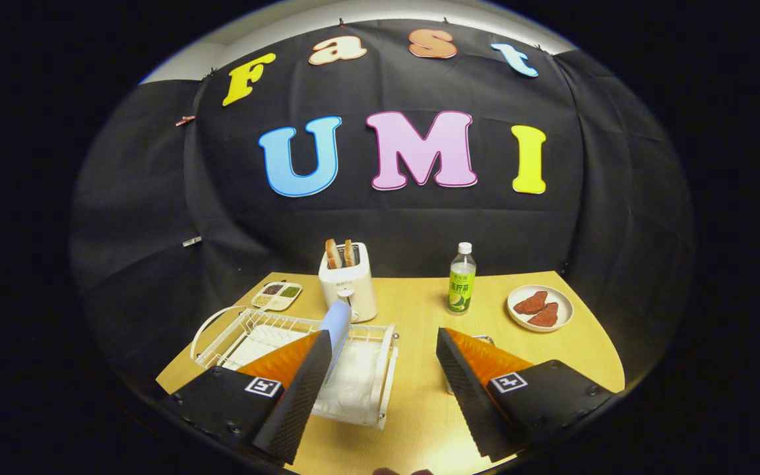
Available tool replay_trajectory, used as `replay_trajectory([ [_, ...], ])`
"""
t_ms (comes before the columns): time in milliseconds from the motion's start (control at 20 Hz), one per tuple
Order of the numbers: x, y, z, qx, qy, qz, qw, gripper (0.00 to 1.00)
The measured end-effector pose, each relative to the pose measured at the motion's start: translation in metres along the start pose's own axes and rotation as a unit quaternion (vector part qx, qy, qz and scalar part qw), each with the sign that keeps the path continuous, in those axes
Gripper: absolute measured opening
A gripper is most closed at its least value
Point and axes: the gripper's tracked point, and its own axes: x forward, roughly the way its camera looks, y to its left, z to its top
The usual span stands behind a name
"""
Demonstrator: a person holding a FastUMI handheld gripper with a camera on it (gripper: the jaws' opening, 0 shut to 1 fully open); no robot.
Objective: Take the plate from the dish rack, then take the spoon from the basket and place it into the plate.
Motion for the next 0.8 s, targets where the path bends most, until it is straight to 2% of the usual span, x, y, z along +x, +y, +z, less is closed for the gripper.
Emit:
replay_trajectory([
  [300, 0.051, 0.044, -0.006, -0.018, 0.051, 0.033, 0.998, 0.99],
  [450, 0.081, 0.051, -0.029, -0.019, 0.093, 0.027, 0.995, 0.99],
  [600, 0.106, 0.046, -0.05, -0.025, 0.13, 0.003, 0.991, 0.98],
  [750, 0.123, 0.042, -0.066, -0.005, 0.163, -0.017, 0.986, 0.88],
  [800, 0.126, 0.039, -0.07, 0.0, 0.173, -0.024, 0.985, 0.8],
])
